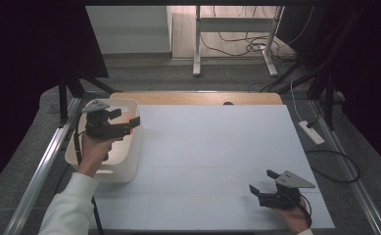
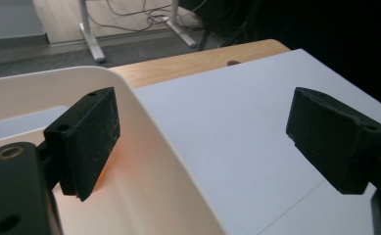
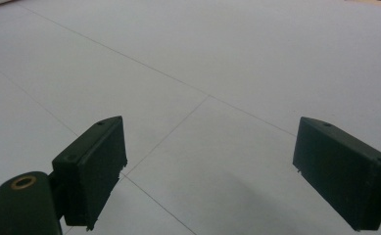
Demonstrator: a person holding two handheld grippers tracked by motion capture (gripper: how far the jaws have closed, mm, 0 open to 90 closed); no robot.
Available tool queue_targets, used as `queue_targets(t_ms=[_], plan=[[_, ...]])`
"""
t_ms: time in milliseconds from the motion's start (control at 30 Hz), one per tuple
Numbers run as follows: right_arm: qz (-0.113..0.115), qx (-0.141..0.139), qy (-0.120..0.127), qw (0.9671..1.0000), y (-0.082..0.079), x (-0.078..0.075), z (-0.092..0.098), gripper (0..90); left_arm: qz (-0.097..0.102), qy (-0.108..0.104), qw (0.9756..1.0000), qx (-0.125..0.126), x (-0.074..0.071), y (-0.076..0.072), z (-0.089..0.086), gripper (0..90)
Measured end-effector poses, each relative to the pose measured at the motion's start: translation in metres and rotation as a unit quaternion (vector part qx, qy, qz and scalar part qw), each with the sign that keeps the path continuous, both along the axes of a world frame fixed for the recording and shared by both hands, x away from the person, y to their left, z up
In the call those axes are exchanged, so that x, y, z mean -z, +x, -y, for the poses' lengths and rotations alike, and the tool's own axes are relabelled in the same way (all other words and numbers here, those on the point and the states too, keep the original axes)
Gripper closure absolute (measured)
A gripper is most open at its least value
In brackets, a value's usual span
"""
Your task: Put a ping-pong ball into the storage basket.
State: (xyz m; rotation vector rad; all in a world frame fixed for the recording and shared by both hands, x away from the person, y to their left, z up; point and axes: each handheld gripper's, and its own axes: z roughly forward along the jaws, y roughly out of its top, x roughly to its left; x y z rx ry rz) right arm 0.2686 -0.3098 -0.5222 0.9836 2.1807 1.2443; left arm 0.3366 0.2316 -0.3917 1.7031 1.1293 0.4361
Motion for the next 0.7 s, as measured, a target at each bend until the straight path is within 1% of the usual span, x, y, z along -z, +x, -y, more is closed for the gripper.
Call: queue_targets(t_ms=[100, 233, 367, 433, 567, 633, 700], plan=[[0.0, -0.001, 0.0, 1.0, 0.0, 0.0, 0.0, 12.2, 0.013, -0.009, 0.9996, 0.023, -0.003, -0.007, 0.007, 14.8], [0.0, -0.001, 0.0, 1.0, 0.0, 0.0, 0.0, 12.2, 0.02, -0.004, 0.9991, 0.038, -0.004, -0.014, 0.014, 15.0], [0.001, -0.002, 0.001, 1.0, 0.0, 0.0, 0.0, 12.2, 0.029, -0.009, 0.9983, 0.05, -0.003, -0.022, 0.02, 15.1], [0.001, -0.001, 0.002, 1.0, 0.0, -0.001, 0.0, 12.2, 0.032, -0.009, 0.9977, 0.059, -0.001, -0.026, 0.023, 15.2], [0.003, -0.003, 0.004, 1.0, -0.001, -0.001, 0.0, 12.2, 0.032, -0.002, 0.9965, 0.078, 0.003, -0.033, 0.03, 15.2], [0.003, -0.004, 0.005, 1.0, -0.001, -0.001, 0.0, 12.2, 0.035, 0.002, 0.9955, 0.088, 0.006, -0.039, 0.034, 15.2], [0.004, -0.006, 0.006, 1.0, -0.001, -0.002, -0.001, 12.2, 0.038, -0.001, 0.9948, 0.095, 0.009, -0.045, 0.037, 15.3]])
